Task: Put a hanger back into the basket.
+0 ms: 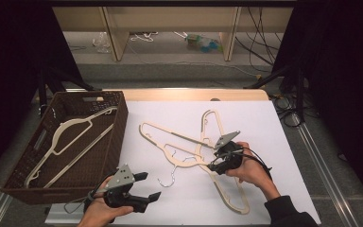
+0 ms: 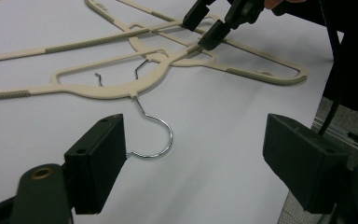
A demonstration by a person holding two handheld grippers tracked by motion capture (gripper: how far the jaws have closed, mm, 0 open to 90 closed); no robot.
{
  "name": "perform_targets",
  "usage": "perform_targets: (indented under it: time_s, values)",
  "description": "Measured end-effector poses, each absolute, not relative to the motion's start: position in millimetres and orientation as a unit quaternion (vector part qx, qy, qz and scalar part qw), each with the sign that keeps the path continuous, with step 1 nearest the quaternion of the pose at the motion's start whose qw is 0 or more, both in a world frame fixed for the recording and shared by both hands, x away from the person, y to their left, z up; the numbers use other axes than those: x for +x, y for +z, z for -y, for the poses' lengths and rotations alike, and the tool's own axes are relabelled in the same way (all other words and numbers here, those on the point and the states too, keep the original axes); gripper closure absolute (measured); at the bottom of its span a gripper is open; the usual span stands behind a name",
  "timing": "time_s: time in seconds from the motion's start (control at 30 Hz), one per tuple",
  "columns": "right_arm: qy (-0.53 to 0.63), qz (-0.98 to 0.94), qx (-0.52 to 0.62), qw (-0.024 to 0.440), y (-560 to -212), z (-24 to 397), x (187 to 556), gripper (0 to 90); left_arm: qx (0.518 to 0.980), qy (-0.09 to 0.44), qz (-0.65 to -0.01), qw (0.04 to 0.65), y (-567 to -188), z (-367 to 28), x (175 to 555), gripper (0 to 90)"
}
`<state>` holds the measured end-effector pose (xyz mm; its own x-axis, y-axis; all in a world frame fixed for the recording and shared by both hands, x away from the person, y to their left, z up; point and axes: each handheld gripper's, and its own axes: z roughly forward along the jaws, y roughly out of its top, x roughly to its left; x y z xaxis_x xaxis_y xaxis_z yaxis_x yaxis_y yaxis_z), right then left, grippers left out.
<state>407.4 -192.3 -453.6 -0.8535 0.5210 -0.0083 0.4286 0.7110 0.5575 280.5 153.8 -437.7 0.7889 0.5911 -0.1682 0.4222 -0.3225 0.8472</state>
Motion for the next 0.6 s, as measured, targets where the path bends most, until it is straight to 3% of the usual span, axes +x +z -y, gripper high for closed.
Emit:
perform_targets:
  time_s: [0.6]
  values:
    - [0.243,-0.941,0.225,0.069,-465.6,186.5,425.7,55.8,0.816,0.082,-0.301,0.486,-439.5,-155.3,281.2,21.3]
